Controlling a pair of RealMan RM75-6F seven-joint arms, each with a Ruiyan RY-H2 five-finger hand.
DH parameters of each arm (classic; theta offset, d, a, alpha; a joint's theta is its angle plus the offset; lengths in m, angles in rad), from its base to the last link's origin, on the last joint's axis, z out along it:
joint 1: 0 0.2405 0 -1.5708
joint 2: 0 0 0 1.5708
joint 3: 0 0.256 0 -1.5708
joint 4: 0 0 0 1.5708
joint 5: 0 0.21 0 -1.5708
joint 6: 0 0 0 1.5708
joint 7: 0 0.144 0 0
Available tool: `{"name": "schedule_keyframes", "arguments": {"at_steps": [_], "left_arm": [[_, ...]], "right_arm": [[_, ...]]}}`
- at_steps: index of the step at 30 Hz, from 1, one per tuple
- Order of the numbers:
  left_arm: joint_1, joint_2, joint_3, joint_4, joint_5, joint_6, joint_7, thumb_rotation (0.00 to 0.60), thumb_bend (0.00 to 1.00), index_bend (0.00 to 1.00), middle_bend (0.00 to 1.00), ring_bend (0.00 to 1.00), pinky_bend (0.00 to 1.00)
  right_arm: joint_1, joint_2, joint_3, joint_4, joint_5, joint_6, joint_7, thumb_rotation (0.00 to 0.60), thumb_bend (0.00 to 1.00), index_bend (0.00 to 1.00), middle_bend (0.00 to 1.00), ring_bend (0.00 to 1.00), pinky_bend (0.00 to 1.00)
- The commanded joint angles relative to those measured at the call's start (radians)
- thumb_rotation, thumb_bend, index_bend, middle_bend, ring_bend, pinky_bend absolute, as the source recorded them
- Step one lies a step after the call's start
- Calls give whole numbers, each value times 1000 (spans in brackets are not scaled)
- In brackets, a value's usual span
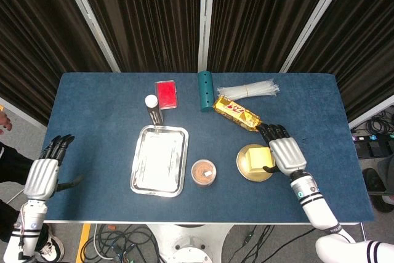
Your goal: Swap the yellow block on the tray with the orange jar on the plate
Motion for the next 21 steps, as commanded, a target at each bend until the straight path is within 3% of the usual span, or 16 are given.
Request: {"name": "schedule_keyframes", "arguments": {"at_steps": [1, 4, 10, 16, 21], "left_arm": [[-75, 23, -1, -51, 65, -81, -13, 600, 124, 78, 54, 0, 166], [-160, 12, -13, -62, 132, -153, -25, 600, 125, 78, 54, 0, 167], [-314, -75, -56, -30, 192, -264, -40, 600, 121, 78, 67, 0, 166], [-447, -143, -51, -31, 208, -411, -60, 600, 89, 77, 67, 0, 167], [-518, -206, -53, -12, 213, -460, -59, 600, 84, 74, 66, 0, 166]], "right_arm": [[-80, 81, 51, -32, -79, 157, 104, 600, 0, 0, 24, 0, 0], [-128, 128, 81, -22, -85, 221, 196, 600, 0, 0, 22, 0, 0], [-192, 190, 112, 15, -65, 248, 354, 600, 0, 0, 17, 0, 0], [-215, 189, 129, 74, -37, 223, 441, 600, 0, 0, 6, 0, 0], [-220, 174, 131, 116, -30, 195, 470, 600, 0, 0, 0, 0, 0]]}}
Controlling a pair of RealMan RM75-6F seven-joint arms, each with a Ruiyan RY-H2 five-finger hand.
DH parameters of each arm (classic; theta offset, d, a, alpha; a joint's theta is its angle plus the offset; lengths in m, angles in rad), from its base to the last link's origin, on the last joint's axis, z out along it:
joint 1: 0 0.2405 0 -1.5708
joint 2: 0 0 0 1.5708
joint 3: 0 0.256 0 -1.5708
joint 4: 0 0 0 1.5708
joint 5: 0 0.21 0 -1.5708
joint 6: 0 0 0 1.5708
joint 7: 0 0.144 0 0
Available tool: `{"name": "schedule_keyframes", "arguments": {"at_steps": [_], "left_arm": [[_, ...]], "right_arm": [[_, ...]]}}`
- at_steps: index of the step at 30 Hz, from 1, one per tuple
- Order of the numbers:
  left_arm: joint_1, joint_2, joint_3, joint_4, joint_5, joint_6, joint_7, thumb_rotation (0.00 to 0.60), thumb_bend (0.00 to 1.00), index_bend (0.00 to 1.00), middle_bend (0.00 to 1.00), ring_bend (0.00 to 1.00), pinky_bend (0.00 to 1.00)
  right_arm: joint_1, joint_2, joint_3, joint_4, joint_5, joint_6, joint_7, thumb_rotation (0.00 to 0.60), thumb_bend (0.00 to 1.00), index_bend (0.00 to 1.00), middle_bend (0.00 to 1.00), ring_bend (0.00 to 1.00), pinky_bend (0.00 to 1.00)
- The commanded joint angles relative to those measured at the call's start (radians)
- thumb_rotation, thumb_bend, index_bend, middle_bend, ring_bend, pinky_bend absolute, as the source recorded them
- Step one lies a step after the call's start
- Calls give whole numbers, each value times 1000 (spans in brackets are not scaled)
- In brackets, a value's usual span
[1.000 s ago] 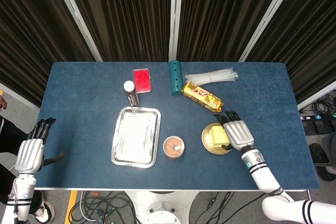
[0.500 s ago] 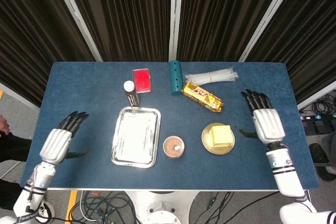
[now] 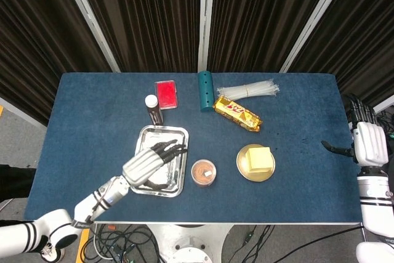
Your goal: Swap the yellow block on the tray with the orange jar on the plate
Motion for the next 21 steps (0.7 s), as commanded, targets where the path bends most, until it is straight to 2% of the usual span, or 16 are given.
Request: {"name": "schedule_keyframes", "arguments": {"at_steps": [1, 8, 16, 21], "left_arm": [[-50, -49, -4, 18, 3, -34, -6, 600, 84, 74, 67, 0, 167], [-144, -127, -4, 89, 12, -86, -20, 600, 84, 74, 67, 0, 167], [-249, -259, -6, 250, 5, -146, -9, 600, 85, 74, 67, 0, 167], [-284, -300, 4, 329, -14, -168, -16, 600, 87, 86, 66, 0, 167]], "right_arm": [[-6, -11, 3, 24, 3, -13, 13, 600, 0, 0, 0, 0, 0], [-14, -21, 11, 72, -11, -31, 62, 600, 0, 0, 0, 0, 0], [-38, -21, 18, 119, -24, -35, 132, 600, 0, 0, 0, 0, 0], [-52, -24, 16, 146, -42, -35, 173, 600, 0, 0, 0, 0, 0]]}}
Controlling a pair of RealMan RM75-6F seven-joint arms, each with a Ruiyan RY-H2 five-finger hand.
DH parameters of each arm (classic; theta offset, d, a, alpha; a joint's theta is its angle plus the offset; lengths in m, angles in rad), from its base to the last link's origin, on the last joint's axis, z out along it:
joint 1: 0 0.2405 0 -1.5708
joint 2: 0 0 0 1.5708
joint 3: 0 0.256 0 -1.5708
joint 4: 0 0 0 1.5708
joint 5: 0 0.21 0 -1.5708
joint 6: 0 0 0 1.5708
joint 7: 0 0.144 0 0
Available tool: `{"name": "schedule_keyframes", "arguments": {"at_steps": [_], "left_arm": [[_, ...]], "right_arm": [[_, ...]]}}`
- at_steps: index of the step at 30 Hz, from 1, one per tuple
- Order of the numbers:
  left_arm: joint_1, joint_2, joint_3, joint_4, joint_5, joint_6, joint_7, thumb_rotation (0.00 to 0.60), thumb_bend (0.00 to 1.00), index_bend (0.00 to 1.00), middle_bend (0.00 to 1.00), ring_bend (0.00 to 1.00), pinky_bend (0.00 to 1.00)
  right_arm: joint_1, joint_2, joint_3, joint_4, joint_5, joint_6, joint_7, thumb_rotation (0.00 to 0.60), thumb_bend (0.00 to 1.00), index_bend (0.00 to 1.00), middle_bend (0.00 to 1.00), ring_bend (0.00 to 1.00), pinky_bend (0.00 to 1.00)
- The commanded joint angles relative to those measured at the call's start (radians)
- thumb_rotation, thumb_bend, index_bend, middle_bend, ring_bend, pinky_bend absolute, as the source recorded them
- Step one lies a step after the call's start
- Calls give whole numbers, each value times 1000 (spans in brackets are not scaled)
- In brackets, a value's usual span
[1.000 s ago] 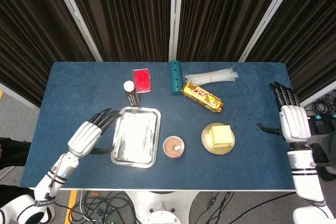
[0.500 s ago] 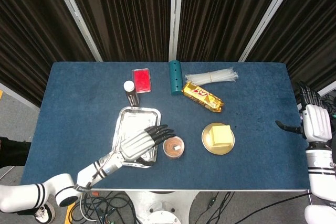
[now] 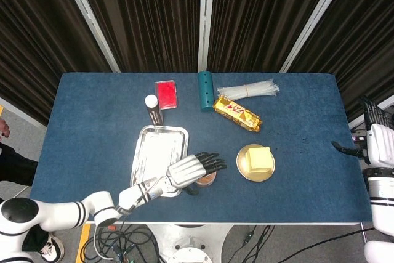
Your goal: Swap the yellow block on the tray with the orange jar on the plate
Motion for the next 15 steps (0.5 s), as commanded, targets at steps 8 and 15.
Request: {"name": "schedule_keyframes", "arguments": {"at_steps": [8, 15], "left_arm": [[-52, -54, 31, 93, -38, -28, -7, 600, 211, 202, 165, 49, 260], [-62, -56, 35, 102, -48, 2, -6, 600, 306, 307, 293, 197, 423]], "right_arm": [[-17, -9, -1, 40, -36, -2, 53, 600, 0, 0, 0, 0, 0], [-16, -16, 3, 44, -36, -14, 45, 600, 0, 0, 0, 0, 0]]}}
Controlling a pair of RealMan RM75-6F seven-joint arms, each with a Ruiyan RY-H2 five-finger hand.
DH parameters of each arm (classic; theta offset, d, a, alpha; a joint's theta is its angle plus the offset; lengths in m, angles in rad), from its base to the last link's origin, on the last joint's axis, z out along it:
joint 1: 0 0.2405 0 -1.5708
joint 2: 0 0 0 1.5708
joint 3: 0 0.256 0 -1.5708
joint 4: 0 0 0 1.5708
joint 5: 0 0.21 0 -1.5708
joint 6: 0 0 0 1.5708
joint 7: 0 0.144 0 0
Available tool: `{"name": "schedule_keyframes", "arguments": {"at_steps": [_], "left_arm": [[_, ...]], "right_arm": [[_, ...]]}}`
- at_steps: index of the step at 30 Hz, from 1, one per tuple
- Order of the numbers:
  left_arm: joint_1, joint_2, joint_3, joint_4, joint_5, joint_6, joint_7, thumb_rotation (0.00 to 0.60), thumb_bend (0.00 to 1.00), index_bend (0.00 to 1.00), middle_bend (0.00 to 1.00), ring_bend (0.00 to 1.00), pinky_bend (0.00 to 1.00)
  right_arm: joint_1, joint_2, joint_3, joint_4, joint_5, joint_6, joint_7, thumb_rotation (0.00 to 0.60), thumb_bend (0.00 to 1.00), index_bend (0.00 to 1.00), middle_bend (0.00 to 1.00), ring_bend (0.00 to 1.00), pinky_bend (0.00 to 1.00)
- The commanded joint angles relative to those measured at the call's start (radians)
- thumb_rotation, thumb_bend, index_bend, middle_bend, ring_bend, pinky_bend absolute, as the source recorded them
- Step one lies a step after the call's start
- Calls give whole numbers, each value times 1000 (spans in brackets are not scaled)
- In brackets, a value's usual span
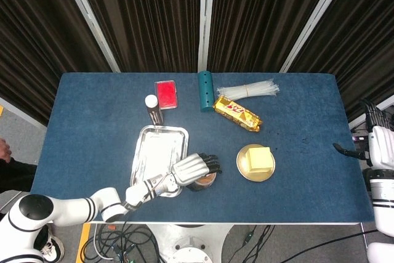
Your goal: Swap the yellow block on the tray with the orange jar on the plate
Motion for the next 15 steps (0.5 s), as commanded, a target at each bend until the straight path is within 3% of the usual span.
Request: {"name": "schedule_keyframes", "arguments": {"at_steps": [1, 6, 15], "left_arm": [[-4, 1, 4, 1, -6, 2, 1, 600, 309, 322, 307, 213, 438], [-1, 21, 12, -26, -1, 42, -11, 600, 321, 372, 355, 257, 487], [60, 138, -7, -126, -34, 157, 44, 600, 321, 370, 359, 259, 488]], "right_arm": [[1, -2, 2, -1, 0, -4, -4, 600, 0, 0, 0, 0, 0], [0, -1, 6, -5, 1, -7, -9, 600, 0, 0, 0, 0, 0], [0, 4, 13, -18, -1, -12, -17, 600, 0, 0, 0, 0, 0]]}}
